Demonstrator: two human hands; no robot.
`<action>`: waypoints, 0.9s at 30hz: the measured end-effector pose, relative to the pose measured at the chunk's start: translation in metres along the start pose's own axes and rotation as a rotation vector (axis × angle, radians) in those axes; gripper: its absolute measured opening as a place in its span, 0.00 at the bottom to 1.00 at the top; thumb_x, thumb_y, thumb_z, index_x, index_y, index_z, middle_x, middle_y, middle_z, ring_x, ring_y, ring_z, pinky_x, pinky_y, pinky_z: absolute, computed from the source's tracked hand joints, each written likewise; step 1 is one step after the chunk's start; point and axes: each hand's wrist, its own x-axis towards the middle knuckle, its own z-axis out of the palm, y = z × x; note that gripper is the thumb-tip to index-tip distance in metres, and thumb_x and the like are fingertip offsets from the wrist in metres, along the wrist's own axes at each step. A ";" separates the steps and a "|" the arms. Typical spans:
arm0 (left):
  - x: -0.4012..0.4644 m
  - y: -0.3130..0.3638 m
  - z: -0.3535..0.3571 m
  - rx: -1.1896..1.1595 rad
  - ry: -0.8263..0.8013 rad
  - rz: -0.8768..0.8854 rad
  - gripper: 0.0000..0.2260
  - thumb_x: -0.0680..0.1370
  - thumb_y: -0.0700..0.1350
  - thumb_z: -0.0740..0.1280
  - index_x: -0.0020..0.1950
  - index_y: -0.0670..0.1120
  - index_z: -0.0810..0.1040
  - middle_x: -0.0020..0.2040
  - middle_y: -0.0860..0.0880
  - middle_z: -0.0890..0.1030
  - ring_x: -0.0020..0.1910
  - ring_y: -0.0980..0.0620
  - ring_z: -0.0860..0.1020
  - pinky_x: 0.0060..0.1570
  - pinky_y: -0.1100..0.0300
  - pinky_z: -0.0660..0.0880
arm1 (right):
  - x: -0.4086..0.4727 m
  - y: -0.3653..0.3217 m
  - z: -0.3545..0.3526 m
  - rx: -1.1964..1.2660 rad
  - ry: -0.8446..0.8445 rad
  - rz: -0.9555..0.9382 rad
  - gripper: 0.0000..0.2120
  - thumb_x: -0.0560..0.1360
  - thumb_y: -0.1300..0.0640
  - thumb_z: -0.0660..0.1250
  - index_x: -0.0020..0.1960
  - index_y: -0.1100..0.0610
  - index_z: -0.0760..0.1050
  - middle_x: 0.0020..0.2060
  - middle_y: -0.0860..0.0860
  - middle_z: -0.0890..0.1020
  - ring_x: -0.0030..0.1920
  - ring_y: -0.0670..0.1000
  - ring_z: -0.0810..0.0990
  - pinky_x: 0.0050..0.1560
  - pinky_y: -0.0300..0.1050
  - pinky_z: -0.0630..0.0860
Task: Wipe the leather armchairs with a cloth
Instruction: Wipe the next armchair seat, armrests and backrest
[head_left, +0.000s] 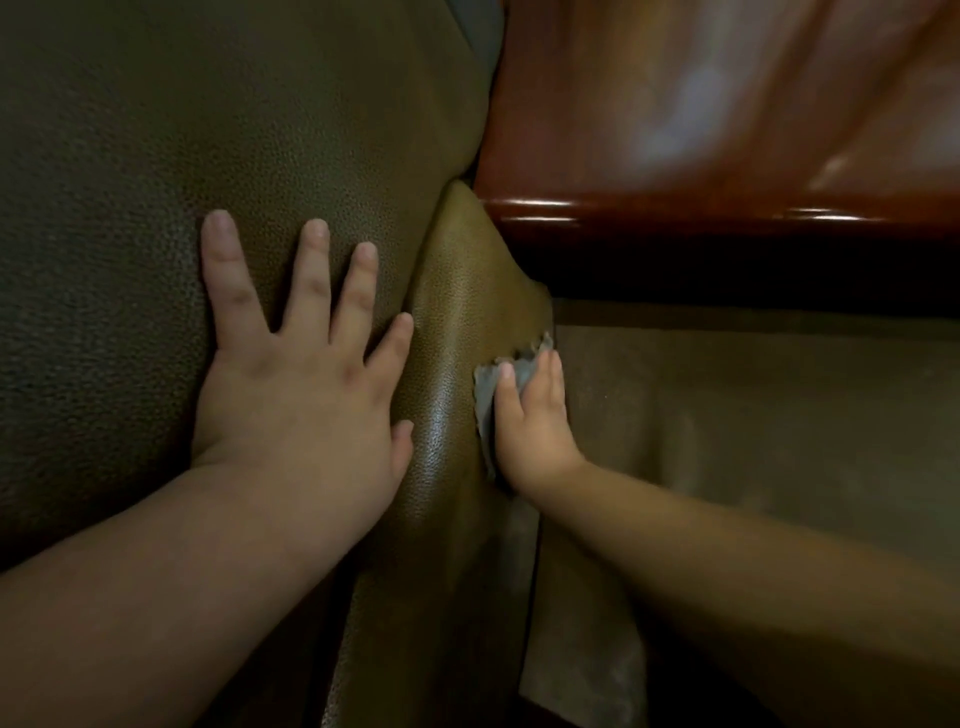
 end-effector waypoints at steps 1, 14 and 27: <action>0.000 0.002 0.001 0.004 -0.005 -0.001 0.39 0.76 0.72 0.40 0.85 0.57 0.38 0.83 0.36 0.33 0.80 0.27 0.33 0.63 0.16 0.31 | 0.002 0.003 0.000 0.000 -0.002 0.007 0.53 0.71 0.18 0.41 0.84 0.50 0.38 0.84 0.46 0.43 0.82 0.45 0.39 0.74 0.41 0.36; -0.003 0.000 -0.005 -0.017 -0.089 0.149 0.44 0.76 0.75 0.43 0.85 0.52 0.35 0.83 0.37 0.31 0.80 0.28 0.30 0.65 0.17 0.31 | -0.011 0.033 0.001 0.080 0.027 0.147 0.47 0.75 0.23 0.48 0.85 0.48 0.44 0.84 0.47 0.51 0.82 0.51 0.54 0.77 0.45 0.50; -0.004 -0.001 -0.005 -0.005 -0.122 0.246 0.48 0.77 0.76 0.45 0.85 0.47 0.34 0.85 0.40 0.34 0.81 0.30 0.32 0.70 0.20 0.32 | -0.074 -0.007 0.029 -0.021 0.041 0.133 0.52 0.71 0.21 0.41 0.85 0.52 0.38 0.84 0.49 0.42 0.83 0.48 0.40 0.77 0.43 0.38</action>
